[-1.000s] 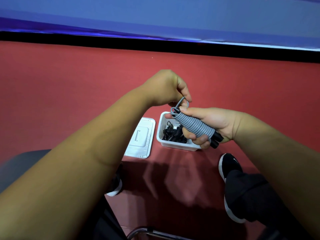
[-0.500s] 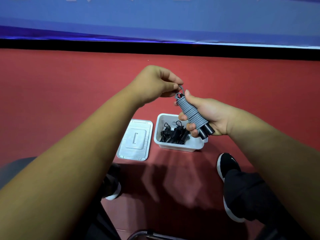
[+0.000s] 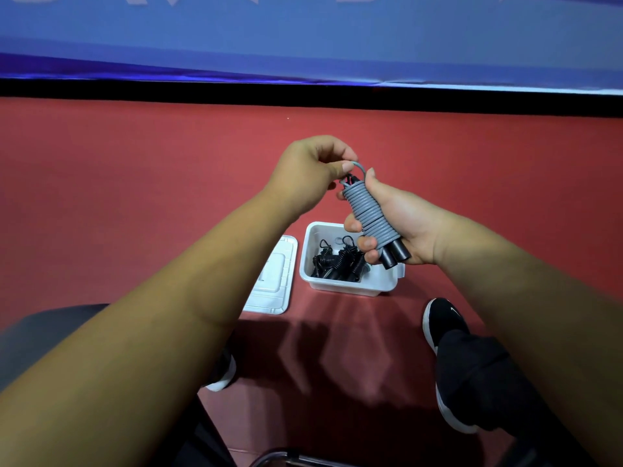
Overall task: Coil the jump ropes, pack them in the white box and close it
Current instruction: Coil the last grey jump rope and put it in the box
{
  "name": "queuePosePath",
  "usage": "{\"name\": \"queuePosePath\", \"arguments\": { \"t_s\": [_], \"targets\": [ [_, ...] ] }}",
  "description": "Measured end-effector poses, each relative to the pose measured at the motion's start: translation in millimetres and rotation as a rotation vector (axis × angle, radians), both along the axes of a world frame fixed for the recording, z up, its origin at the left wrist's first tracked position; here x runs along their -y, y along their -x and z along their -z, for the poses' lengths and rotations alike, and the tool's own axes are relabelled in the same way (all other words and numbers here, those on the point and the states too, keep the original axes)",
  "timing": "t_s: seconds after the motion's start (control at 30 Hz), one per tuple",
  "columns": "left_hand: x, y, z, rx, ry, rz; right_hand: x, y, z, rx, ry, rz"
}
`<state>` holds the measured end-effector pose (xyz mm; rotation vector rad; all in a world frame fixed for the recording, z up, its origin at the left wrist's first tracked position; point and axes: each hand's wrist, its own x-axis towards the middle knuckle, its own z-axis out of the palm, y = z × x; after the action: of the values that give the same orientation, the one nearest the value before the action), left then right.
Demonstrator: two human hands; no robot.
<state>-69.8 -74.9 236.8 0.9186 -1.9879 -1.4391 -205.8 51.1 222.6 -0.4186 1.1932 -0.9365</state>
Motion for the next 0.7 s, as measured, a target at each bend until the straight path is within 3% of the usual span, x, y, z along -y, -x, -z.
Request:
{"name": "queuePosePath", "arguments": {
  "t_s": [0.27,0.47,0.7],
  "targets": [
    [15.5,-3.9,8.2,-0.024,-0.283,-0.142,0.9,0.5,-7.4,-0.132,0.074,-0.096],
    [6.5,-1.6,-7.4,-0.382,-0.946,-0.203,2.0,1.3,-4.0,-0.175,0.113,-0.021],
    [11.1,0.3,-2.8,-0.268,-1.001,-0.311,3.5,-4.4,-0.7,-0.278,0.138,0.100]
  ]
}}
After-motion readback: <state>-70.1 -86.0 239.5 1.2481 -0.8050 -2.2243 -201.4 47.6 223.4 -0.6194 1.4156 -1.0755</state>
